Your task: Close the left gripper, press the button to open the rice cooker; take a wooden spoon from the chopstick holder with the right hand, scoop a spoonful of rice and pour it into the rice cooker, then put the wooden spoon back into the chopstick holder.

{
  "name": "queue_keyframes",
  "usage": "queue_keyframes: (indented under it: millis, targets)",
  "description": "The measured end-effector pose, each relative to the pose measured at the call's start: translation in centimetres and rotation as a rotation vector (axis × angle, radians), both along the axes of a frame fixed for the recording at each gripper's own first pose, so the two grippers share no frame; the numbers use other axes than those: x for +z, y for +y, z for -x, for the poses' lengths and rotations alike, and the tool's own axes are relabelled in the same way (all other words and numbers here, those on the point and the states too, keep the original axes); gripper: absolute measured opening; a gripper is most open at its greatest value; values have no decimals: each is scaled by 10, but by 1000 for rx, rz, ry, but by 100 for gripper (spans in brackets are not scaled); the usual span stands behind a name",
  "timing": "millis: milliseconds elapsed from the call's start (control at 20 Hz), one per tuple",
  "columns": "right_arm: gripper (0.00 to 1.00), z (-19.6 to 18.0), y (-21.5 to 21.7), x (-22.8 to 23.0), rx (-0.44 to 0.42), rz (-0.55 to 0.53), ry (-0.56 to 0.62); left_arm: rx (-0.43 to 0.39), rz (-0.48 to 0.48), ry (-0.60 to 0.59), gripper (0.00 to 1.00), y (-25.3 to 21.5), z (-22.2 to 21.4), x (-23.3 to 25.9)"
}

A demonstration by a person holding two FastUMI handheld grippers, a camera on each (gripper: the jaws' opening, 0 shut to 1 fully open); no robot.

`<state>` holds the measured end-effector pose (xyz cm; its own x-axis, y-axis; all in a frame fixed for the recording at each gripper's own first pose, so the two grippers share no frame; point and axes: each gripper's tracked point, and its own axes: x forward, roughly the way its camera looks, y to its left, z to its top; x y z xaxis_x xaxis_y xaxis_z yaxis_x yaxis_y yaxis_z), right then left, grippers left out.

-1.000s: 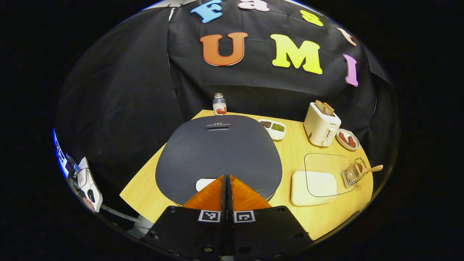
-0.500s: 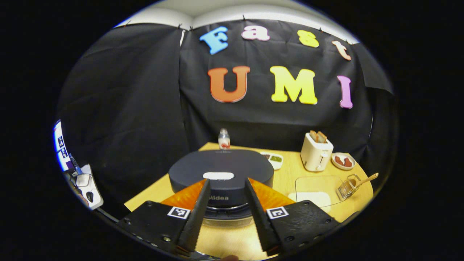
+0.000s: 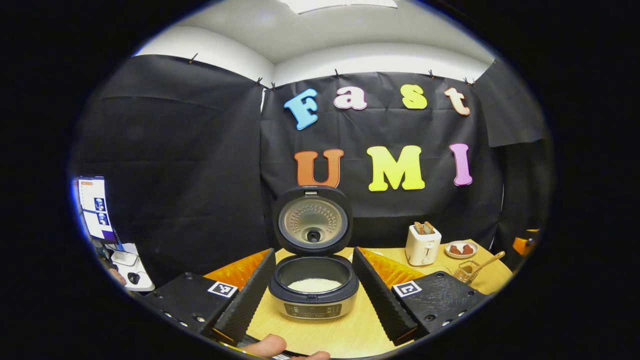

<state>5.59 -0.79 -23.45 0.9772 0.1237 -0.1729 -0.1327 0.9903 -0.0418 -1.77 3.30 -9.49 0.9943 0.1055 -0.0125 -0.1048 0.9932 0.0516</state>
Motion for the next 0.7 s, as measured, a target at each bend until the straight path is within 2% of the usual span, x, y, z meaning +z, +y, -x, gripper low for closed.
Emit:
queue_keyframes:
  millis: [50,100,200,250,300,500,700]
  targets:
    - [99,-6,-2,-8,-4,-2,8,-1,5,-7,90,-2,5,-1]
    - [100,-11,-4,-15,-7,-3,21,-4,-1,-7,97,-5,12,-4]
    - [100,-22,-7,-26,-12,-8,34,-17,-20,28,97,-14,23,-18]
    - [100,-27,-9,-31,-17,-11,39,-29,-28,18,89,-19,30,-19]
    - [100,-31,-11,-38,-23,-15,46,-29,-28,10,98,-21,37,-20]
    - [100,-49,-12,-59,-42,-75,71,-81,15,5,96,-39,58,-31]
    - [100,-61,-9,-97,-65,-131,145,-116,-42,20,95,-46,82,-45]
